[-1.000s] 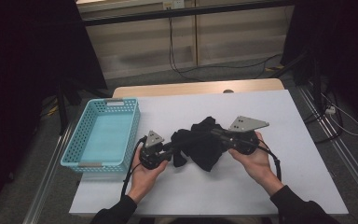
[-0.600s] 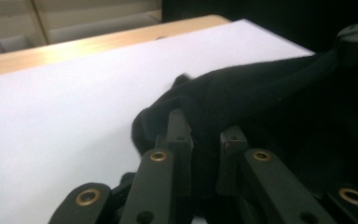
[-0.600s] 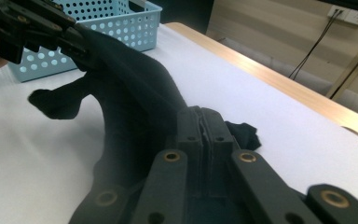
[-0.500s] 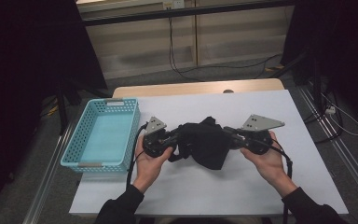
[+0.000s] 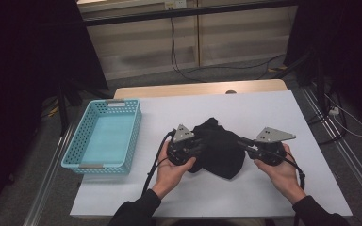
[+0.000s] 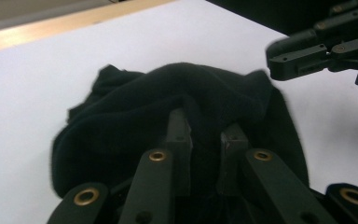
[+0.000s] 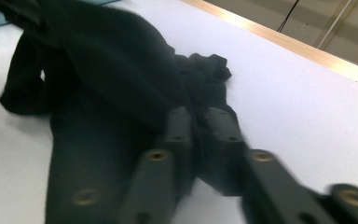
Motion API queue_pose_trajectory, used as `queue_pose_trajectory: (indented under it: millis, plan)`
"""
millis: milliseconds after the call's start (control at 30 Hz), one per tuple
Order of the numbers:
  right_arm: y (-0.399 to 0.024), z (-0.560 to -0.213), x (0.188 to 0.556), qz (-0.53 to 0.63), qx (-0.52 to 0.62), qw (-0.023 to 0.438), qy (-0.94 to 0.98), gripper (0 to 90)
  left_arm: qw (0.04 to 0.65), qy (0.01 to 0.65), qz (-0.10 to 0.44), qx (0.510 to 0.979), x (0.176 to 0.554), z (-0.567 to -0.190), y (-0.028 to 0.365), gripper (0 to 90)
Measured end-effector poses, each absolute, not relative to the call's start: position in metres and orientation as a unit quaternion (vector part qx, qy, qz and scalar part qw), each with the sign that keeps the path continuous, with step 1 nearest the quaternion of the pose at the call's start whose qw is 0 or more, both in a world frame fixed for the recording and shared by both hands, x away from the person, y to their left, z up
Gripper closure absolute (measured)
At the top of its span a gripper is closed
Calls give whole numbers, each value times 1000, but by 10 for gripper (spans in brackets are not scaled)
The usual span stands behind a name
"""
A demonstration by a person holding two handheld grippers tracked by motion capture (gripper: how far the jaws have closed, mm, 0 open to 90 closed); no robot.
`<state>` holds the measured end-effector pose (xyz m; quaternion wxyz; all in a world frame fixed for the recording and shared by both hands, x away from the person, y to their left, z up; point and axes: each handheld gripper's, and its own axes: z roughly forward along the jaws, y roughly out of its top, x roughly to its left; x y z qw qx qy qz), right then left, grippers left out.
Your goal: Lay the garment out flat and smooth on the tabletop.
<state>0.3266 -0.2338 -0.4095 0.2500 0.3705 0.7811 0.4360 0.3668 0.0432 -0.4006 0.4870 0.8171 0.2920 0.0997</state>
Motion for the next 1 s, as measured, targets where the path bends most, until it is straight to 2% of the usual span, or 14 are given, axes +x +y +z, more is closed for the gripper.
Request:
queue_pose_trajectory:
  millis: [233, 300, 333, 367, 467, 500, 600, 700, 1000]
  plan:
    - [-194, -406, 324, 451, 313, 226, 805, 542, 488, 287, 90, 819, 364, -400, 41, 786]
    - [-184, -407, 327, 442, 306, 232, 811, 520, 489, 285, 87, 820, 363, -399, 41, 786]
    - [-180, -408, 329, 441, 302, 232, 813, 527, 490, 283, 87, 820, 362, -398, 42, 786]
    - [-176, -409, 331, 440, 301, 232, 814, 570, 492, 281, 84, 819, 361, -397, 42, 783]
    - [-172, -412, 334, 434, 301, 231, 817, 822, 494, 278, 84, 820, 360, -395, 45, 747]
    - [-173, -412, 334, 433, 301, 233, 817, 867, 496, 278, 80, 819, 360, -394, 46, 719]
    - [-182, -409, 333, 437, 309, 238, 810, 883, 503, 277, 68, 816, 359, -391, 52, 601]
    - [-194, -404, 334, 444, 325, 246, 798, 883, 510, 278, 75, 810, 356, -388, 63, 535]
    - [-231, -399, 339, 441, 364, 272, 774, 883, 489, 304, 89, 813, 364, -400, 88, 512]
